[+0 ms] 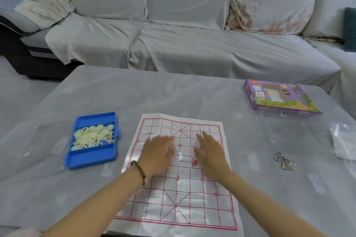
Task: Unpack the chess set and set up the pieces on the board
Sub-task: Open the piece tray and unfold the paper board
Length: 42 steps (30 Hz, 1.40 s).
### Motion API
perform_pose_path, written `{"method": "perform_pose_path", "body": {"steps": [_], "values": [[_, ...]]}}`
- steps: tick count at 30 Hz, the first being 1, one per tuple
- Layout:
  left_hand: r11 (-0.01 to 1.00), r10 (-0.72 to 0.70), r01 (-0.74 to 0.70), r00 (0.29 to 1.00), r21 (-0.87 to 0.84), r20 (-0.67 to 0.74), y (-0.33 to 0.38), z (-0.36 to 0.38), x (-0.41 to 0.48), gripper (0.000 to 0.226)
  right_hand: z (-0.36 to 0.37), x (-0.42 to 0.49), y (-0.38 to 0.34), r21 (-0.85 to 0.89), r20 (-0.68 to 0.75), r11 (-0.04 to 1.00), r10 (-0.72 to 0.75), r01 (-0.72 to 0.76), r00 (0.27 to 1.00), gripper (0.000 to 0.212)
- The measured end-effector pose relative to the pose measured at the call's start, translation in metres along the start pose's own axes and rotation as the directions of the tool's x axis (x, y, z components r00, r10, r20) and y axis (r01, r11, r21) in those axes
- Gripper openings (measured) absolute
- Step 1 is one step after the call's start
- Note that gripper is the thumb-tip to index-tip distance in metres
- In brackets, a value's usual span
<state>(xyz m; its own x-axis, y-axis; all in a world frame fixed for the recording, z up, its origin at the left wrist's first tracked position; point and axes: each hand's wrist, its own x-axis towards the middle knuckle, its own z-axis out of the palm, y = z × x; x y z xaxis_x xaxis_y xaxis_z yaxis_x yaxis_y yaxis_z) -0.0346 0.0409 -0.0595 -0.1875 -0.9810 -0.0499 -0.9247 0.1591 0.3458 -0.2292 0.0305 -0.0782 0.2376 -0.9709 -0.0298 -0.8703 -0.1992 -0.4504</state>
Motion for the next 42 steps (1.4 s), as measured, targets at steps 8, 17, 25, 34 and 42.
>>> {"method": "perform_pose_path", "body": {"steps": [8, 17, 25, 34, 42], "values": [[0.983, -0.058, 0.047, 0.997, 0.175, 0.056, -0.014, 0.044, 0.022, 0.099, 0.028, 0.03, 0.012, -0.234, 0.004, 0.971, -0.054, 0.053, 0.999, 0.074], [0.986, -0.026, 0.024, 1.0, 0.167, 0.009, -0.027, 0.037, 0.113, 0.092, 0.016, 0.115, 0.032, -0.244, -0.009, 0.97, -0.02, 0.017, 1.0, 0.075], [0.982, -0.051, 0.054, 0.999, 0.181, -0.019, -0.034, 0.041, 0.124, 0.094, 0.019, 0.13, 0.035, -0.262, -0.003, 0.964, -0.05, 0.048, 0.999, 0.088], [0.981, -0.042, 0.042, 0.999, 0.188, -0.003, -0.038, 0.037, 0.124, 0.098, 0.018, 0.129, 0.027, -0.272, 0.021, 0.962, -0.013, 0.018, 1.0, 0.06], [0.994, -0.041, 0.058, 0.985, 0.095, -0.168, -0.081, -0.005, 0.075, 0.09, 0.007, 0.127, 0.002, -0.053, -0.068, 0.999, -0.012, 0.008, 0.998, 0.055]]}}
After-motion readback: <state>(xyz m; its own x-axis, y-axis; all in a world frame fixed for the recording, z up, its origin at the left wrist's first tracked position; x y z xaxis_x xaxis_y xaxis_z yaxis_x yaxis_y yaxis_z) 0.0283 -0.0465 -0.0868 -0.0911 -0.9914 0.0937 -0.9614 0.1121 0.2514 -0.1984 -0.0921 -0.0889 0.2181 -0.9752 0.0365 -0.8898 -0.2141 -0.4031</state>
